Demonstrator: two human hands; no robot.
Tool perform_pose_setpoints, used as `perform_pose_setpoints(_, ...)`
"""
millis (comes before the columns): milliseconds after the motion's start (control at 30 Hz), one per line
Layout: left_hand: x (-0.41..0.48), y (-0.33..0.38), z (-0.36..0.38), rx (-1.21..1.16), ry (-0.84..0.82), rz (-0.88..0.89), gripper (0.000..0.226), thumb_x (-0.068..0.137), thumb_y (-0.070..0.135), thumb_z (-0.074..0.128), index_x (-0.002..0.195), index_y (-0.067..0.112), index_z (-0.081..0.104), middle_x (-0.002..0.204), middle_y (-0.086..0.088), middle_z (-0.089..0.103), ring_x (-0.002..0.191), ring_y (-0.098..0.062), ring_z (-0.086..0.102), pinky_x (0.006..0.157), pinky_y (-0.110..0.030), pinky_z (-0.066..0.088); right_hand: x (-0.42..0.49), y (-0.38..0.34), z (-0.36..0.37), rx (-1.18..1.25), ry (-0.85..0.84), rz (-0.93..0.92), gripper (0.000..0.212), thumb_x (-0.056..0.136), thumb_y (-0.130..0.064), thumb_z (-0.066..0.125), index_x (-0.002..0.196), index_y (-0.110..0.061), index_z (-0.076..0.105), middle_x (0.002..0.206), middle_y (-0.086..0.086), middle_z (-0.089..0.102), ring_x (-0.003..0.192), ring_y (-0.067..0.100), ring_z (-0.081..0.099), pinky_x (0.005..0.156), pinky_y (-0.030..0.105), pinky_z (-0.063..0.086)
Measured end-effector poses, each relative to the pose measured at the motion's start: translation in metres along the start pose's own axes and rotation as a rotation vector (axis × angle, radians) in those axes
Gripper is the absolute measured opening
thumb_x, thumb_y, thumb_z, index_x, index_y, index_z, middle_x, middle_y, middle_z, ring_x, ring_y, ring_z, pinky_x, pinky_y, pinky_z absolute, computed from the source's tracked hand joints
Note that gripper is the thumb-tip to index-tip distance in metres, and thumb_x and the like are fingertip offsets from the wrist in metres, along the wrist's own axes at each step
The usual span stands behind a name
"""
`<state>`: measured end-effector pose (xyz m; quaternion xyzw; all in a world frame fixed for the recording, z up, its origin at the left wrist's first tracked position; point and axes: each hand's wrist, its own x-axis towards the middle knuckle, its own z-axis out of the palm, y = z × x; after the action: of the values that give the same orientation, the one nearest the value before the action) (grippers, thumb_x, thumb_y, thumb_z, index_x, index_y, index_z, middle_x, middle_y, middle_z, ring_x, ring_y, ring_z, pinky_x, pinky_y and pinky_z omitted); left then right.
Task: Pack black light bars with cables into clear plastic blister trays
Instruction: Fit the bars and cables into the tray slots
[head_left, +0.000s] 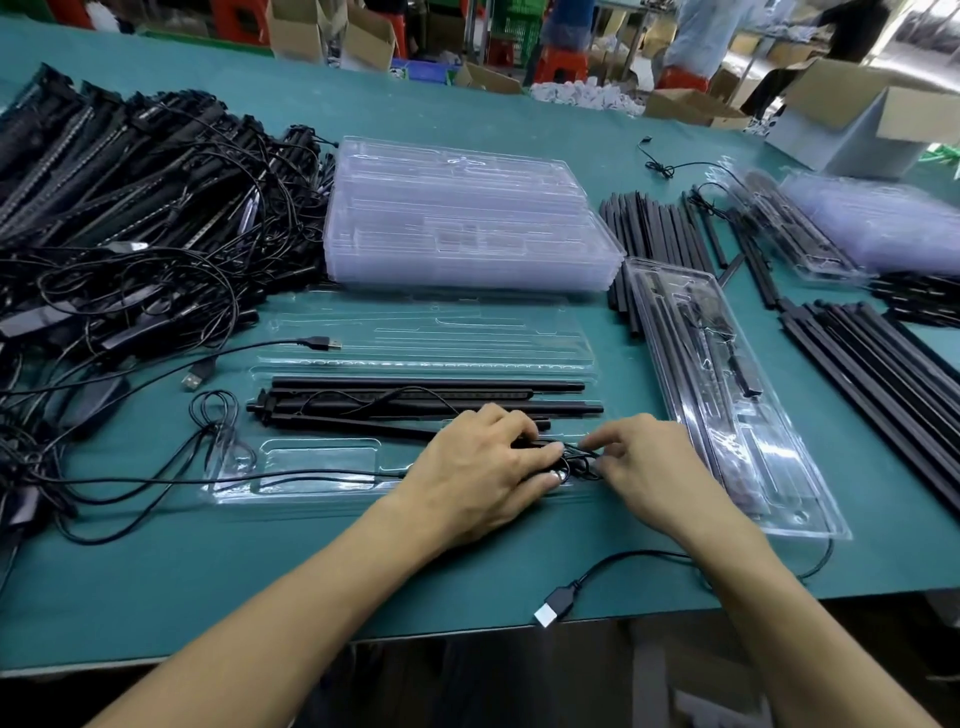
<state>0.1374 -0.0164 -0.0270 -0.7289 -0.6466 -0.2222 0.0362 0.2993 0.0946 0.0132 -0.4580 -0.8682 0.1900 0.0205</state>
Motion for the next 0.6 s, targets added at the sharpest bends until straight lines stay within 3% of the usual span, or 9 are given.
perform_pose_setpoints(167, -0.001, 0.0, 0.003, 0.073, -0.033, 0.036, 0.043, 0.097, 0.05, 0.034, 0.125, 0.036, 0.064, 0.118, 0.007, 0.065, 0.105, -0.022, 0.059, 0.079, -0.036, 0.05, 0.004, 0.003, 0.0, 0.094, 0.055, 0.01, 0.021, 0.083, -0.008, 0.07, 0.097, -0.021, 0.078, 0.092, 0.0, 0.076, 0.092, 0.017, 0.067, 0.083, 0.019, 0.046)
perform_pose_setpoints(267, -0.003, -0.001, 0.004, 0.085, -0.041, 0.073, 0.041, 0.099, 0.05, 0.035, 0.127, 0.036, 0.062, 0.124, 0.007, 0.062, 0.11, -0.021, 0.057, 0.082, -0.036, 0.048, 0.003, 0.003, 0.005, 0.07, 0.1, -0.006, 0.019, 0.085, -0.011, 0.07, 0.099, -0.022, 0.078, 0.096, -0.001, 0.075, 0.096, 0.019, 0.068, 0.092, 0.029, 0.05)
perform_pose_setpoints(467, 0.001, -0.002, -0.001, 0.015, -0.101, 0.041, 0.044, 0.098, 0.05, 0.032, 0.126, 0.036, 0.064, 0.114, 0.005, 0.06, 0.104, -0.024, 0.054, 0.084, -0.039, 0.048, 0.0, -0.006, 0.005, -0.132, 0.042, -0.101, 0.033, 0.088, -0.015, 0.052, 0.104, -0.034, 0.074, 0.1, 0.0, 0.074, 0.104, 0.028, 0.062, 0.084, 0.034, 0.051)
perform_pose_setpoints(600, 0.003, -0.004, -0.002, -0.055, -0.117, 0.021, 0.034, 0.099, 0.04, 0.049, 0.124, 0.026, 0.066, 0.106, 0.0, 0.064, 0.101, -0.027, 0.058, 0.084, -0.042, 0.048, -0.005, -0.012, -0.001, -0.052, -0.018, -0.141, 0.02, 0.084, -0.037, 0.058, 0.097, -0.038, 0.074, 0.085, -0.01, 0.074, 0.091, 0.016, 0.064, 0.078, 0.033, 0.051)
